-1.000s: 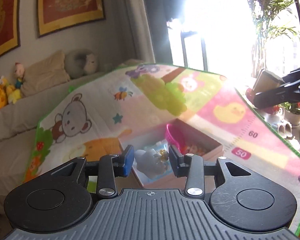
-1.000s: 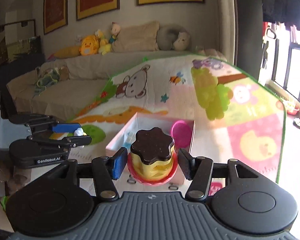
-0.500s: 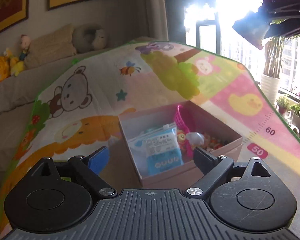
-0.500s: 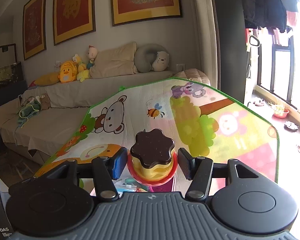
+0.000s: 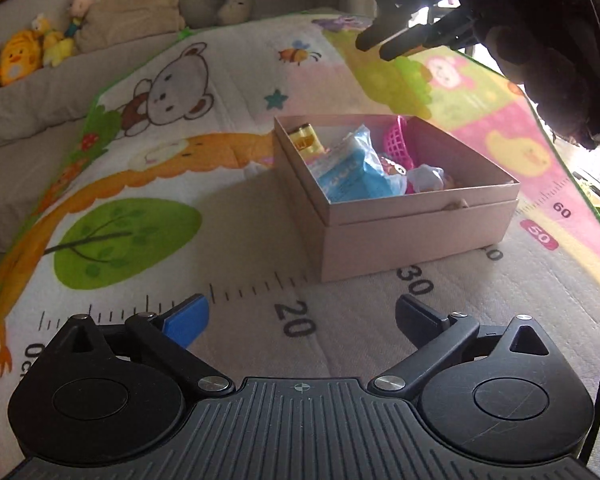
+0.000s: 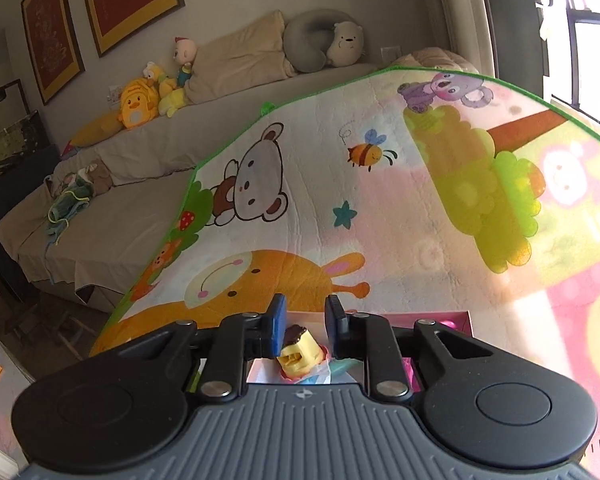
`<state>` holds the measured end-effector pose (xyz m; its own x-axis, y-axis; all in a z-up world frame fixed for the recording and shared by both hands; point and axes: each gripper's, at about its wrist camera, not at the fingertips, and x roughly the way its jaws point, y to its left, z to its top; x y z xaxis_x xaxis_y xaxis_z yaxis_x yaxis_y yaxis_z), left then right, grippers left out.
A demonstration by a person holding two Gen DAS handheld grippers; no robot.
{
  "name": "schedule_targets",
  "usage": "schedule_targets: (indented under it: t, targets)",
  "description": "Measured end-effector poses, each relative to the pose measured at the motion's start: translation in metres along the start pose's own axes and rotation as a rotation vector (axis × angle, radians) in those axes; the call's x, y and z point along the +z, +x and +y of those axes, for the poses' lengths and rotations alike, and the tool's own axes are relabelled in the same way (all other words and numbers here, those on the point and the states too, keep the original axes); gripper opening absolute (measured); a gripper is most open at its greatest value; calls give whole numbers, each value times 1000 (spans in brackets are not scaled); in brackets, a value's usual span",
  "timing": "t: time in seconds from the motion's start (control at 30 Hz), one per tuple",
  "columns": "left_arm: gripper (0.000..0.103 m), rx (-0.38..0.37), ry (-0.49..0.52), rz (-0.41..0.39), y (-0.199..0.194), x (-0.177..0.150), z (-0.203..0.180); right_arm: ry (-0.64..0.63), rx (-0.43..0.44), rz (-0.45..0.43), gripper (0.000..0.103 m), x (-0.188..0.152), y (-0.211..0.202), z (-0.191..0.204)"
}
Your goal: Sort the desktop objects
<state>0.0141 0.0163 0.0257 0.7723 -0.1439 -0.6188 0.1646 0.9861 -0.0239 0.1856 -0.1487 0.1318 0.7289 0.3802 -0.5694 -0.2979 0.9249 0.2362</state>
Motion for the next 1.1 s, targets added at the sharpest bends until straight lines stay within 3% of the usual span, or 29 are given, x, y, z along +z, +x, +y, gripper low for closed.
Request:
schedule_targets:
  t: [0.1, 0.17, 0.3, 0.37, 0.5, 0.67, 0.8, 1.1]
  targets:
    - [103, -2, 0, 31, 6, -9, -4, -16, -24, 9, 28, -23, -6, -7]
    - [103, 2, -8, 42, 8, -13, -6, -23, -36, 0, 52, -45, -23, -14]
    - [103, 5, -49, 34, 7, -18, -11, -44, -40, -11, 67, -104, -67, -25]
    - [103, 12, -63, 33, 7, -19, -14, -50, -60, -9, 82, -134, -84, -28]
    - [103, 50, -69, 44, 12, -23, -19, -14, -140, 17, 101, -188, -92, -34]
    - [103, 90, -60, 52, 13, -24, -20, -31, -245, 86, 103, -220, -68, -39]
    - [103, 103, -61, 51, 15, -23, -21, -107, -293, 117, 103, -215, -55, -31]
    - [103, 133, -85, 51, 19, -21, -23, -74, -262, 55, 103, -215, -49, -41]
